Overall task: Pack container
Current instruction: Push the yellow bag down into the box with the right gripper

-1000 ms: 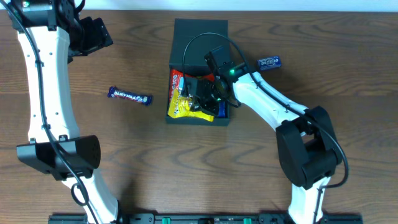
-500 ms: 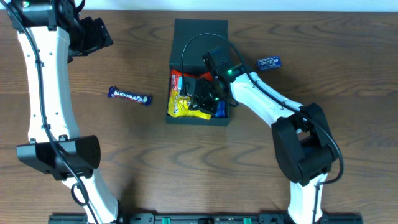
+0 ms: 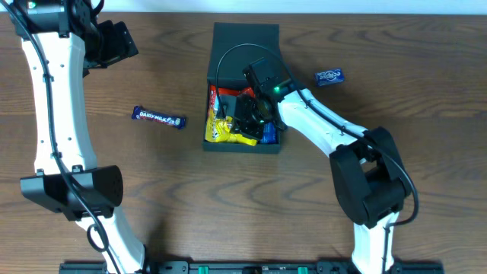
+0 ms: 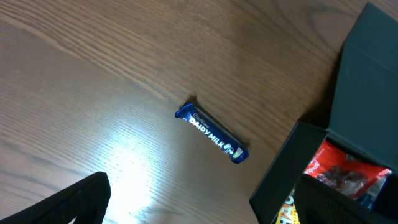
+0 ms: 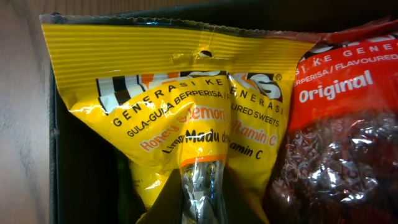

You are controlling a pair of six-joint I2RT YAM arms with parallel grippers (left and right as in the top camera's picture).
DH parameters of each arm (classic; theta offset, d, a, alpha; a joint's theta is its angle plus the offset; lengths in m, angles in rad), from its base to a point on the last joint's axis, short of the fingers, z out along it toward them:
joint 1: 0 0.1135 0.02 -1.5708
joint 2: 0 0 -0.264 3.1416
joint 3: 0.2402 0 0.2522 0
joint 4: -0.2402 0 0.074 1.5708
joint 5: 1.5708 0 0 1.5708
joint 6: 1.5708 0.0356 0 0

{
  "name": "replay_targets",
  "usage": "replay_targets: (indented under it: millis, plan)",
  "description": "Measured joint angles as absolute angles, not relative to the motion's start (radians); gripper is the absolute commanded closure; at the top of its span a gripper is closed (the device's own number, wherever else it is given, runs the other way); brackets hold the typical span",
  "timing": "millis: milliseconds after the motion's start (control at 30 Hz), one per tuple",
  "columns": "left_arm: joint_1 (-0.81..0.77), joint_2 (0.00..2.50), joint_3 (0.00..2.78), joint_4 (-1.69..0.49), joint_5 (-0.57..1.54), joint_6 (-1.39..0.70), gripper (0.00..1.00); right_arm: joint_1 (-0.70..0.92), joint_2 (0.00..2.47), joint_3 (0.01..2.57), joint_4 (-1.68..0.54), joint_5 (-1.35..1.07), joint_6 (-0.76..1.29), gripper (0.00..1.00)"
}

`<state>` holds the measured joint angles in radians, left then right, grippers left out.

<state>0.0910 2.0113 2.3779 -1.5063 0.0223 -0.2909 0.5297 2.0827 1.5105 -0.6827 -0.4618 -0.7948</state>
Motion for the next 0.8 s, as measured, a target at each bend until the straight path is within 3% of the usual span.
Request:
replay_targets:
  millis: [67,133,200,267,300,333,400,433,600,800]
  plan:
    - [0.091,2.011,2.378,-1.504,0.022,-0.291,0.05,0.53,2.069,1.511,-0.706,-0.45,-0.783,0.59]
    - [0.091,2.011,2.378,-1.5,0.023,-0.29,0.05,0.53,2.047,1.508,-0.724,-0.422,-0.781,0.47]
    - [0.091,2.011,2.378,-1.495,0.022,-0.291,0.05,0.53,2.011,1.507,-0.725,-0.406,-0.772,0.21]
    - [0.091,2.011,2.378,-1.489,0.022,-0.29,0.05,0.53,1.946,1.504,-0.716,-0.398,-0.772,0.12]
    - [0.091,2.011,2.378,-1.487,0.022,-0.29,0.05,0.53,1.905,1.504,-0.707,-0.395,-0.769,0.13]
    - [0.091,2.011,2.378,-1.485,0.022,-0.29,0.05,0.53,1.868,1.504,-0.699,-0.393,-0.767,0.27]
    - [0.091,2.011,2.378,-1.484,0.023,-0.29,0.05,0.53,1.814,1.504,-0.687,-0.392,-0.773,0.84]
    - [0.091,2.011,2.378,-1.484,0.022,-0.29,0.05,0.53,1.785,1.504,-0.687,-0.391,-0.767,0.99]
    - [0.091,2.011,2.378,-1.485,0.022,-0.29,0.05,0.522,1.784,1.504,-0.738,-0.392,-0.765,0.99]
    - [0.091,2.011,2.378,-1.487,0.022,-0.29,0.05,0.503,1.95,1.501,-0.78,-0.386,-0.765,0.99]
